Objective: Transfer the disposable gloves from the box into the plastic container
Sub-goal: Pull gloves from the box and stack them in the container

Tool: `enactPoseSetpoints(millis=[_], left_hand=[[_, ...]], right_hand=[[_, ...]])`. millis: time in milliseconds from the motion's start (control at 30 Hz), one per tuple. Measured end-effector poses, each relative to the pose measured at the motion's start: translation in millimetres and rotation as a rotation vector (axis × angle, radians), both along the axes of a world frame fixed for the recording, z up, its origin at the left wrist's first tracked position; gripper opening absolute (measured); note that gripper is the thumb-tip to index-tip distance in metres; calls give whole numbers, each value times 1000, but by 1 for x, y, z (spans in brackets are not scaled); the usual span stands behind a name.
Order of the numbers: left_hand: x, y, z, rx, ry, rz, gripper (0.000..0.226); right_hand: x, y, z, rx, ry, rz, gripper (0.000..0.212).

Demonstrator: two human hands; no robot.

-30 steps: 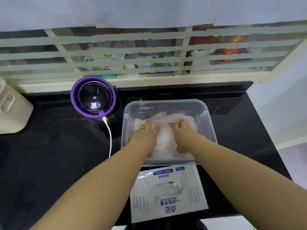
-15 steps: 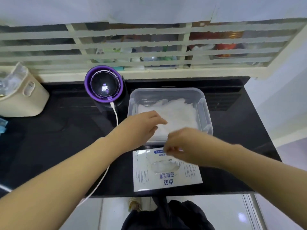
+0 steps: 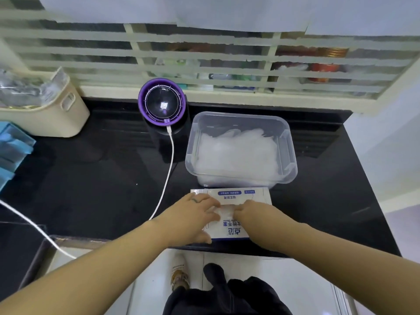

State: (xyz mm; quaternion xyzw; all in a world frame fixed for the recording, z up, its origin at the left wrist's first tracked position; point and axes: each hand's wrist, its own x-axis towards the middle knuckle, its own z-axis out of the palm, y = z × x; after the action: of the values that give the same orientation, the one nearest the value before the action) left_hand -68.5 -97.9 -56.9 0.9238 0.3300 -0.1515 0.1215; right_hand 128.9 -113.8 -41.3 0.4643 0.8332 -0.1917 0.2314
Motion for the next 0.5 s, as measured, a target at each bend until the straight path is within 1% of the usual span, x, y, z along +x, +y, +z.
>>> enactPoseSetpoints(millis=[133, 200, 333, 500], left_hand=[[1, 0, -1, 3, 63, -8, 61], [2, -1, -1, 6, 92, -18, 62], [5, 1, 0, -5, 154, -22, 60], [6, 3, -3, -47, 133, -20, 62]], right_hand=[[8, -8, 8, 119, -39, 78, 34], [14, -14, 3, 156, -45, 110, 38], [14, -21, -6, 112, 6, 27, 45], [6, -12, -3, 120, 105, 8, 37]])
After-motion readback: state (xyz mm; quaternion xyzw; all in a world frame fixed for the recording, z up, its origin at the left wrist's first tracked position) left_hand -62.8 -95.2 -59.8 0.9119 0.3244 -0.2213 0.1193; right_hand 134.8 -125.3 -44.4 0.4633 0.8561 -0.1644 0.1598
